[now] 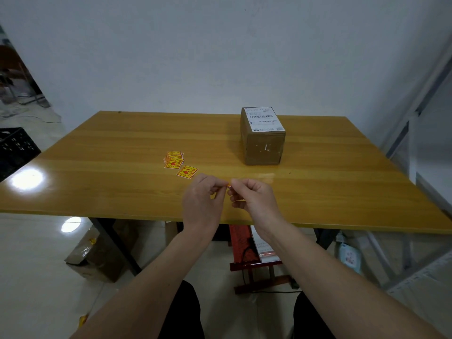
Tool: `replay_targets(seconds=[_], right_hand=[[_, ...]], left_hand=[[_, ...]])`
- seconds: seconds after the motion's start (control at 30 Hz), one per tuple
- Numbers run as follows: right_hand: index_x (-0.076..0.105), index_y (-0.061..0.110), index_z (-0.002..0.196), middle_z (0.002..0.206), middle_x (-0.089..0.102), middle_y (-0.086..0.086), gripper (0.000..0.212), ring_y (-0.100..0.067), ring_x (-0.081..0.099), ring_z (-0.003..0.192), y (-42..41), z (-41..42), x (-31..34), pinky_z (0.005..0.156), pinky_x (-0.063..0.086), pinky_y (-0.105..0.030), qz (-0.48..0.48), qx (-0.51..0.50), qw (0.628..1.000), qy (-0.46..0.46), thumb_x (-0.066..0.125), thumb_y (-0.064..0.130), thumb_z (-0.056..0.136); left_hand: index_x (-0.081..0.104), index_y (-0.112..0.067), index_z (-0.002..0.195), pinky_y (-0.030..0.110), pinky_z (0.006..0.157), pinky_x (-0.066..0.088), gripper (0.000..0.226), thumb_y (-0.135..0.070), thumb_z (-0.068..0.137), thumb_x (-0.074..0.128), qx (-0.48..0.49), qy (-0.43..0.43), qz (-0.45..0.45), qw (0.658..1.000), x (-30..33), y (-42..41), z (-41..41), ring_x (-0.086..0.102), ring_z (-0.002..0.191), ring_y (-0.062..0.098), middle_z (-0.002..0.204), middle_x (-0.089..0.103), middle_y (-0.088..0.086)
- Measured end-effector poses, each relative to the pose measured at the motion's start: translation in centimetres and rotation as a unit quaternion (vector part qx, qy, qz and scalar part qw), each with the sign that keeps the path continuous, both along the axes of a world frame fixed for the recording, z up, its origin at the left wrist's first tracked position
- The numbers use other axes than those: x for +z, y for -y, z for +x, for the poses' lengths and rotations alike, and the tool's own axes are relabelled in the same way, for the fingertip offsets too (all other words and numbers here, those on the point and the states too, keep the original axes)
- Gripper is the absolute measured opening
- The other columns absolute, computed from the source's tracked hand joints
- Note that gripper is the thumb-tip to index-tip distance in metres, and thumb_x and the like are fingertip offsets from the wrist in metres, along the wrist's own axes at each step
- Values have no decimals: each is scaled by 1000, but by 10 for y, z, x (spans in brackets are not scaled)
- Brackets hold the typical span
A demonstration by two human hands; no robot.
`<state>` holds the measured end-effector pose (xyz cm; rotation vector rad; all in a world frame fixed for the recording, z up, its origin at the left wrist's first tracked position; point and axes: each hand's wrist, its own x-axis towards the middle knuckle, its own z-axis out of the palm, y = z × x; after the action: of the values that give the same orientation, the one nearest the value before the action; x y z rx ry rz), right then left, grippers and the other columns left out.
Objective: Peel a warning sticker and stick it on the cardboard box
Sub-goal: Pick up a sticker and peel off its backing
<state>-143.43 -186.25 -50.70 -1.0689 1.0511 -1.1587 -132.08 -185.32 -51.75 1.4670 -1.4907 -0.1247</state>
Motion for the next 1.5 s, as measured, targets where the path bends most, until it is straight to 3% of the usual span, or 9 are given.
replay_targets(seconds=[0.33,0.5,0.63,0.77,0.87,1.07,1.2,1.33,1.5], right_hand=[[66,8,74,66,61,-3,15,-11,53,58,0,0,-1,60,49,-24,8,-8,999,31,65,14,87],[67,8,73,66,60,-3,15,-10,52,58,0,-1,0,59,48,-23,6,-2,999,41,64,13,87],[68,9,73,65,61,-2,14,-10,53,58,-1,-1,1,60,48,-23,3,2,999,37,64,11,87],[68,9,74,66,61,-3,12,-10,53,59,-1,0,0,61,49,-25,5,6,1000,29,65,11,86],[68,8,74,67,61,-4,12,-12,53,61,-1,1,1,61,48,-25,10,7,999,30,65,11,86],[66,9,70,65,61,-4,15,-12,53,60,-2,3,1,59,48,-25,14,9,999,40,66,11,85],[66,9,68,66,61,-2,16,-11,53,59,-1,3,0,59,48,-25,11,13,999,30,65,9,85],[65,10,65,68,61,-2,19,-11,53,59,-2,3,-2,60,48,-25,8,14,999,28,65,8,84],[66,9,71,64,62,-3,14,-12,54,59,-1,2,-1,59,48,-26,36,15,997,63,65,13,85]], left_hand=[[70,-15,76,19,61,48,7,-9,77,72,-18,-74,38,996,1,-3,-4,59,66,12,77,68,4],[69,-19,74,12,61,46,9,-11,79,71,-22,-81,60,995,3,-3,-5,60,66,8,78,68,1],[68,-18,73,18,62,48,11,-10,79,71,-24,-88,61,994,2,-3,-4,60,67,13,77,68,4],[68,-18,73,14,59,45,10,-9,78,71,-18,-73,53,996,1,-4,-2,58,65,12,77,67,4],[68,-16,74,23,61,49,8,-10,78,71,-12,-66,44,997,1,-4,-2,60,66,15,77,68,5],[69,-15,76,4,61,41,9,-7,78,70,-3,-45,38,998,3,-6,0,55,63,7,78,66,2],[69,-15,76,11,58,43,9,-7,78,70,-2,-37,37,999,2,-6,0,57,65,11,78,66,3],[69,-16,75,28,60,50,9,-7,77,71,-2,-38,33,999,0,-5,0,59,66,16,76,66,5],[69,-14,75,30,61,51,7,-8,77,72,5,-27,24,999,0,-5,0,60,66,17,77,67,6]])
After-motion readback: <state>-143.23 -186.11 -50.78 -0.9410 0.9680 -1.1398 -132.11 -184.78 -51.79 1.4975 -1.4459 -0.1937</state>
